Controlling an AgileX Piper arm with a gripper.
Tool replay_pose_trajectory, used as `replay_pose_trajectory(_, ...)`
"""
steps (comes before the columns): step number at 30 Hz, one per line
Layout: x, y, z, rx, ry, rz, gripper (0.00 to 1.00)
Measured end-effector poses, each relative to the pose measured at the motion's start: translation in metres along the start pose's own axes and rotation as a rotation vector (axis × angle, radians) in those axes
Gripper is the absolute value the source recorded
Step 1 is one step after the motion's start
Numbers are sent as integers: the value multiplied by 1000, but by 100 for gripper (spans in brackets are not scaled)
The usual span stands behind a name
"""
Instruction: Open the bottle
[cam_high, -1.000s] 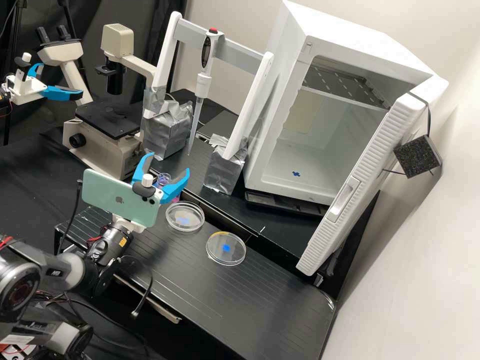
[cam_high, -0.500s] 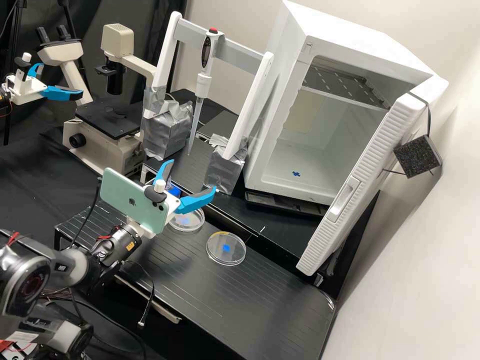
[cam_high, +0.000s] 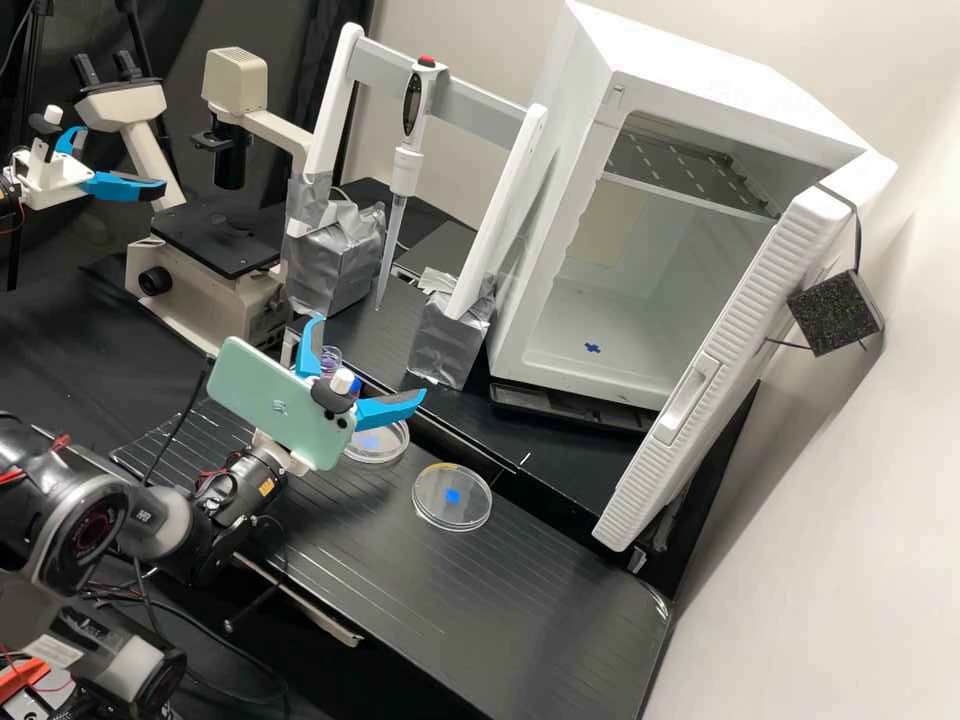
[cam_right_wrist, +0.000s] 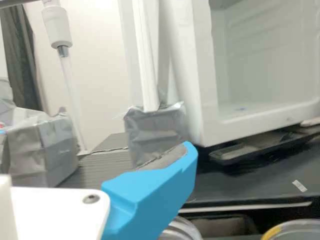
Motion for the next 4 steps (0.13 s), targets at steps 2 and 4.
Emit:
replay_pose_trajectory(2, 0, 2, 1, 35, -7, 11, 100)
replay_pose_trajectory(4, 0, 3, 2, 53, -9, 15, 100)
